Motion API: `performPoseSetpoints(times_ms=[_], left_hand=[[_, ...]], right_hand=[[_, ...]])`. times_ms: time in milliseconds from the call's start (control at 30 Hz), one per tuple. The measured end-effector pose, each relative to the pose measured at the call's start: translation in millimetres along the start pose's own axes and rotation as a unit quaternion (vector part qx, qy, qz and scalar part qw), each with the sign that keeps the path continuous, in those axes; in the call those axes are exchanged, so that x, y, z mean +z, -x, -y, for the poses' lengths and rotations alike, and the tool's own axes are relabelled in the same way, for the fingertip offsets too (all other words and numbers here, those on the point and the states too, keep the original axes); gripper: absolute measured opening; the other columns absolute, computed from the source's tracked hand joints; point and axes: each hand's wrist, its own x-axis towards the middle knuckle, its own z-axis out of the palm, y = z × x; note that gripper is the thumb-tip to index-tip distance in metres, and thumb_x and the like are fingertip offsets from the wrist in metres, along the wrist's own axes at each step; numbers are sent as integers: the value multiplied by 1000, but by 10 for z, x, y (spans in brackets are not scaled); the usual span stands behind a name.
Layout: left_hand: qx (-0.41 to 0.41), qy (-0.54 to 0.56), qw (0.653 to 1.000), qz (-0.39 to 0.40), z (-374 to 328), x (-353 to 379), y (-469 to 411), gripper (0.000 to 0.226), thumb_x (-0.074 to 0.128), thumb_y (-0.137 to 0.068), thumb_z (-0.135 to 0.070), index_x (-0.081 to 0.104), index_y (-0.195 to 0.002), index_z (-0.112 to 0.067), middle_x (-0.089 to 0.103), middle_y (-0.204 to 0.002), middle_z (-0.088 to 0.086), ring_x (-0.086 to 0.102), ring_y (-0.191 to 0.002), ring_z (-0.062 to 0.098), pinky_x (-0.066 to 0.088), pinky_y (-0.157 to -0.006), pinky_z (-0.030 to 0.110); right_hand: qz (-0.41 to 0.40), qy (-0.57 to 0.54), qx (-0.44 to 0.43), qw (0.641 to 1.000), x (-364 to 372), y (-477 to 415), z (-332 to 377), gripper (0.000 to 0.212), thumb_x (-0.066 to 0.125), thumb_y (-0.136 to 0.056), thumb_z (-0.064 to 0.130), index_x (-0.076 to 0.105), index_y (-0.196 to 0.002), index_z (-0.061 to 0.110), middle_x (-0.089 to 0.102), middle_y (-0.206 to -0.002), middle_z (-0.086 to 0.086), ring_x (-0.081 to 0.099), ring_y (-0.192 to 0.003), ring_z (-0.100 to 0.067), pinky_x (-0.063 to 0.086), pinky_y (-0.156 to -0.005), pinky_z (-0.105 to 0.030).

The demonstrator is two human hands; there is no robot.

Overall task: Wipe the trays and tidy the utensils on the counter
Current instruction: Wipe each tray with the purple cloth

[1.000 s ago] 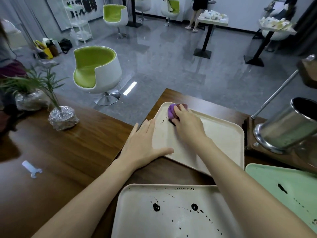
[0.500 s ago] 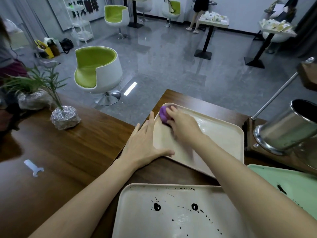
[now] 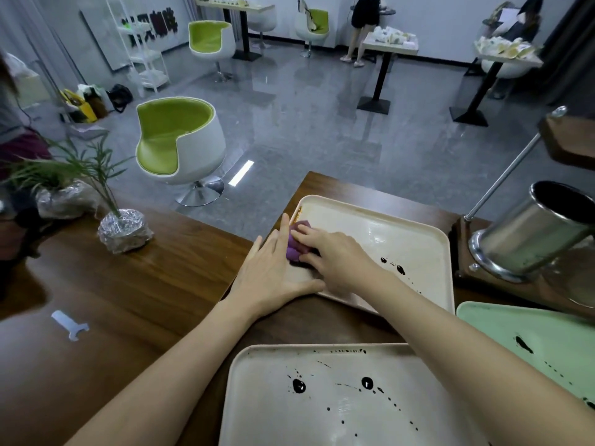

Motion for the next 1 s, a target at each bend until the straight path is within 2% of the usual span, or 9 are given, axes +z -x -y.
performPoseSetpoints(times_ms=[67, 200, 333, 433, 567, 667, 800, 900, 1000], left_hand=[[3, -15, 1000, 0, -9, -11, 7, 131, 62, -68, -86, -6, -164, -29, 11, -170, -10, 18, -152, 2, 9, -129, 40], [8, -23, 1000, 6, -6, -17, 20, 132, 62, -68, -84, -14, -162, -32, 4, -171, -11, 10, -154, 2, 7, -129, 38], [11, -25, 1000, 1, 14, -6, -4, 133, 61, -68, -86, -12, -163, -28, 13, -170, -9, 14, -153, 3, 7, -129, 38], [13, -2, 1000, -8, 41, 14, -28, 136, 61, -66, -90, -11, -163, -27, 28, -164, -8, 25, -150, 5, 12, -129, 44], [17, 17, 1000, -3, 55, 11, -13, 136, 67, -70, -84, -19, -160, -31, 26, -166, -5, 24, -153, 13, 11, -129, 46], [40, -20, 999, 10, 70, -27, 16, 128, 59, -72, -89, -12, -162, -33, 16, -171, -2, 16, -156, 16, 9, -128, 46], [53, -46, 998, 5, 28, -43, 33, 125, 52, -71, -95, 1, -163, -30, 44, -153, -6, 36, -145, 18, 19, -126, 51], [52, -63, 997, 4, 8, -42, 46, 124, 53, -72, -92, -3, -163, -29, 35, -163, -4, 25, -153, 24, 15, -127, 51], [51, -52, 997, 13, 21, -35, 39, 119, 50, -75, -90, -8, -162, -33, 30, -165, -5, 20, -156, 24, 11, -128, 51]], right_hand=[[-38, 3, 50, 998, -37, -196, -95, 27, 53, -99, 35, 53, -125, 27, 58, -125, 7, 60, -106, -29, 38, -67, -36], [-77, -3, 115, 990, -6, -557, -199, 16, 48, -101, 31, 53, -110, 18, 55, -112, 1, 57, -104, -27, 35, -65, -36], [-61, -5, 116, 991, 32, -447, -86, 29, 50, -101, 28, 53, -130, 23, 54, -136, 4, 55, -114, -30, 40, -72, -37], [-27, -31, 78, 996, 40, -154, -24, 45, 57, -99, 30, 51, -143, 34, 51, -149, 8, 53, -128, -28, 42, -88, -36], [12, -82, 36, 996, 52, 188, 139, 48, 56, -99, 29, 50, -146, 38, 40, -157, 12, 37, -145, -17, 37, -112, -37], [13, -99, 35, 994, 10, 354, 186, 49, 55, -99, 24, 51, -146, 37, 40, -157, 10, 36, -146, -17, 36, -113, -41], [8, -86, 76, 993, -63, 695, 83, 44, 57, -98, 25, 56, -141, 35, 45, -155, 10, 46, -138, -26, 41, -106, -46], [-19, -63, 147, 987, -150, 1069, -157, 39, 60, -97, 30, 59, -136, 31, 54, -147, 7, 53, -129, -30, 45, -100, -45], [-34, -11, 242, 970, -243, 1410, -317, 40, 60, -97, 36, 57, -137, 34, 51, -150, 9, 55, -127, -30, 47, -96, -42]])
